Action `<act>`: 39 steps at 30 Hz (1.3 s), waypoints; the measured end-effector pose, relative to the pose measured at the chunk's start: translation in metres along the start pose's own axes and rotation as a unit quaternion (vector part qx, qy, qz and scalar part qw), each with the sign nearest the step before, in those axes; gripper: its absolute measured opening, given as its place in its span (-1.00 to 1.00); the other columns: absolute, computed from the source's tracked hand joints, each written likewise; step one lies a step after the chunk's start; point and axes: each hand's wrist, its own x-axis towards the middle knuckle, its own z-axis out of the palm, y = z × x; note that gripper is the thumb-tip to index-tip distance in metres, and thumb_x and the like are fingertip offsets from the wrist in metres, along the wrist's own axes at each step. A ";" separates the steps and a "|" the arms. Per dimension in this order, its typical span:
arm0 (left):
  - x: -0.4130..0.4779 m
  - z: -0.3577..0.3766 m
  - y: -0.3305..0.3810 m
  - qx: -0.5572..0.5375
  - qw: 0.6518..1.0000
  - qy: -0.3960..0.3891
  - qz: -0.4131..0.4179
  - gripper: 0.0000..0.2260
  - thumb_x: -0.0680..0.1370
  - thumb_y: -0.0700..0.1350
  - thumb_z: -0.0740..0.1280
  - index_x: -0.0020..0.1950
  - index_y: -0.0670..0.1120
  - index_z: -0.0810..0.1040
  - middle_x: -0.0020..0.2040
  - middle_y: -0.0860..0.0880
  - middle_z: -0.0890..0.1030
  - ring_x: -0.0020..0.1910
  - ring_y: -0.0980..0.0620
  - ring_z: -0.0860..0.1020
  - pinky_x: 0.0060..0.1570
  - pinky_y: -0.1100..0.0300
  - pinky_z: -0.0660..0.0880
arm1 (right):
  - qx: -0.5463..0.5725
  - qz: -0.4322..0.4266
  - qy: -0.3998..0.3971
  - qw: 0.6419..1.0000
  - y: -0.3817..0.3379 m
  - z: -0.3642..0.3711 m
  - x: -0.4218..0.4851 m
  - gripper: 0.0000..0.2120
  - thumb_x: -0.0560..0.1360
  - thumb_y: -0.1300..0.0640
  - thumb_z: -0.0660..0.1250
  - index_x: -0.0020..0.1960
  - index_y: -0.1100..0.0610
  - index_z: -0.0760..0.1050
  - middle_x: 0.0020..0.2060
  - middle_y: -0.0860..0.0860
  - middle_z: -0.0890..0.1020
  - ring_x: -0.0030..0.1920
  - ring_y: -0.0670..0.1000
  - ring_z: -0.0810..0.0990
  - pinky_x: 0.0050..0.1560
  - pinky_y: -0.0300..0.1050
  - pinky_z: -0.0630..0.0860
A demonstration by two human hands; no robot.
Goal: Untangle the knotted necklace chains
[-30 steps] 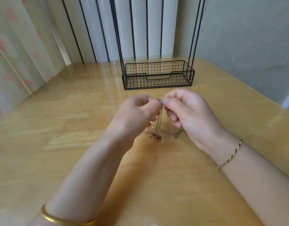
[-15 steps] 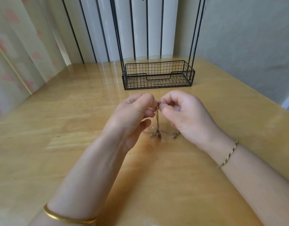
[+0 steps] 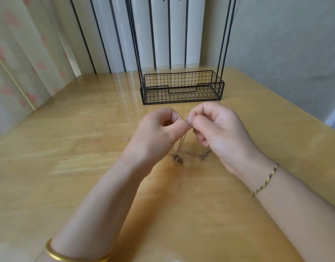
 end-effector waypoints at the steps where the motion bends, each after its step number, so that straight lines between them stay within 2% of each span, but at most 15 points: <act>1: -0.001 0.000 0.001 0.003 1.000 0.011 0.007 -0.88 0.47 -0.20 0.33 -0.20 -0.25 0.51 -0.33 -0.03 0.44 -0.33 0.08 0.37 -0.31 0.21 0.32 | 0.010 0.007 -0.002 1.000 0.000 0.000 0.000 -0.88 0.39 0.23 0.29 -0.31 0.09 0.47 -0.53 -0.16 0.43 -0.44 -0.14 0.36 -0.42 -0.30 0.29; 4: 0.001 -0.001 0.000 -0.083 0.996 0.012 -0.030 -0.94 0.42 -0.21 0.33 -0.25 -0.13 0.51 -0.39 0.05 0.47 -0.36 0.12 0.39 -0.33 0.28 0.34 | -0.019 0.004 -0.008 1.000 -0.002 -0.001 -0.001 -0.78 0.43 0.32 0.31 -0.33 0.07 0.47 -0.56 -0.17 0.41 -0.48 -0.16 0.32 -0.44 -0.32 0.27; 6: 0.003 0.000 0.000 -0.154 0.985 0.001 -0.075 -0.89 0.41 -0.22 0.29 -0.30 -0.04 0.47 -0.43 0.12 0.48 -0.37 0.15 0.40 -0.31 0.29 0.34 | -0.064 -0.011 -0.011 0.998 -0.005 0.001 -0.002 -0.78 0.40 0.30 0.33 -0.34 0.04 0.45 -0.57 -0.17 0.41 -0.51 -0.16 0.32 -0.46 -0.36 0.26; 10: 0.003 0.004 0.000 -0.211 0.968 -0.019 -0.130 -0.75 0.50 -0.29 0.19 -0.32 -0.03 0.43 -0.45 0.11 0.45 -0.39 0.16 0.36 -0.28 0.26 0.32 | -0.138 -0.041 -0.003 0.990 -0.009 0.002 -0.003 -0.83 0.32 0.25 0.34 -0.36 0.04 0.42 -0.56 -0.16 0.41 -0.49 -0.18 0.36 -0.46 -0.40 0.24; 13: 0.004 0.004 0.001 -0.257 0.951 -0.040 -0.167 -0.75 0.50 -0.26 0.20 -0.35 -0.03 0.43 -0.40 0.07 0.39 -0.38 0.14 0.34 -0.28 0.26 0.31 | -0.181 -0.069 0.015 0.981 -0.009 0.003 -0.003 -0.78 0.33 0.31 0.37 -0.36 0.06 0.43 -0.46 -0.14 0.37 -0.44 -0.18 0.39 -0.41 -0.40 0.28; 17: 0.004 0.002 0.001 -0.287 0.934 -0.048 -0.209 -0.79 0.49 -0.21 0.22 -0.34 -0.03 0.46 -0.40 0.05 0.38 -0.41 0.14 0.36 -0.28 0.26 0.31 | -0.172 -0.076 0.014 0.982 -0.008 0.001 -0.003 -0.80 0.36 0.32 0.39 -0.32 0.07 0.47 -0.42 -0.15 0.39 -0.44 -0.20 0.38 -0.40 -0.41 0.27; 21: 0.005 -0.001 0.001 -0.269 0.938 -0.030 -0.218 -0.83 0.49 -0.18 0.24 -0.30 -0.02 0.48 -0.41 0.07 0.40 -0.39 0.13 0.38 -0.24 0.22 0.32 | -0.078 -0.013 0.008 0.997 -0.007 -0.004 0.000 -0.85 0.42 0.28 0.40 -0.26 0.08 0.55 -0.38 -0.11 0.53 -0.39 -0.19 0.43 -0.35 -0.38 0.35; 25: 0.005 -0.002 0.002 -0.222 0.954 -0.019 -0.198 -0.83 0.49 -0.17 0.26 -0.29 -0.01 0.49 -0.40 0.07 0.42 -0.39 0.13 0.40 -0.21 0.21 0.34 | -0.020 0.013 0.025 0.999 -0.007 -0.009 0.001 -0.90 0.45 0.26 0.38 -0.17 0.08 0.61 -0.36 -0.01 0.53 -0.43 -0.20 0.39 -0.45 -0.44 0.27; 26: 0.005 -0.001 0.002 -0.214 0.957 -0.019 -0.194 -0.83 0.50 -0.17 0.26 -0.29 -0.01 0.49 -0.41 0.07 0.43 -0.39 0.13 0.41 -0.21 0.21 0.34 | -0.023 0.006 0.026 0.999 -0.008 -0.009 0.000 -0.90 0.44 0.24 0.39 -0.18 0.07 0.62 -0.34 0.07 0.54 -0.41 -0.18 0.39 -0.44 -0.41 0.29; 29: 0.004 -0.001 0.002 -0.204 0.961 -0.024 -0.185 -0.82 0.50 -0.17 0.27 -0.30 -0.02 0.49 -0.42 0.07 0.44 -0.39 0.13 0.41 -0.18 0.20 0.35 | -0.050 -0.020 0.016 0.998 -0.009 -0.008 -0.001 -0.91 0.42 0.22 0.43 -0.22 0.05 0.63 -0.27 0.27 0.57 -0.32 -0.06 0.43 -0.29 -0.11 0.44; 31: 0.004 -0.001 0.003 -0.200 0.963 -0.027 -0.181 -0.82 0.49 -0.17 0.27 -0.31 -0.02 0.49 -0.42 0.07 0.44 -0.39 0.13 0.40 -0.18 0.20 0.35 | -0.066 -0.027 0.009 0.997 -0.009 -0.008 -0.001 -0.93 0.41 0.22 0.45 -0.21 0.07 0.63 -0.39 0.19 0.47 -0.36 -0.07 0.38 -0.32 -0.14 0.39; 34: 0.004 -0.001 0.003 -0.194 0.965 -0.027 -0.176 -0.80 0.48 -0.18 0.28 -0.35 -0.01 0.47 -0.42 0.06 0.42 -0.39 0.11 0.38 -0.20 0.19 0.33 | -0.088 -0.036 0.009 0.995 -0.008 -0.007 -0.002 -0.94 0.40 0.23 0.45 -0.21 0.09 0.62 -0.44 0.05 0.37 -0.41 -0.10 0.31 -0.37 -0.28 0.30; 36: 0.003 -0.001 0.003 -0.190 0.966 -0.025 -0.172 -0.76 0.48 -0.18 0.28 -0.39 0.00 0.48 -0.43 0.06 0.42 -0.39 0.11 0.38 -0.20 0.19 0.32 | -0.100 -0.046 0.010 0.994 -0.008 -0.006 -0.002 -0.92 0.41 0.25 0.43 -0.23 0.09 0.60 -0.44 0.05 0.39 -0.41 -0.11 0.32 -0.37 -0.29 0.30; 39: 0.003 0.000 0.003 -0.182 0.969 -0.026 -0.168 -0.73 0.49 -0.18 0.28 -0.42 -0.01 0.49 -0.43 0.05 0.44 -0.39 0.10 0.39 -0.22 0.19 0.33 | -0.087 -0.052 0.012 0.995 -0.008 -0.005 -0.001 -0.88 0.42 0.27 0.39 -0.24 0.10 0.57 -0.35 0.14 0.53 -0.34 -0.09 0.41 -0.30 -0.20 0.38</act>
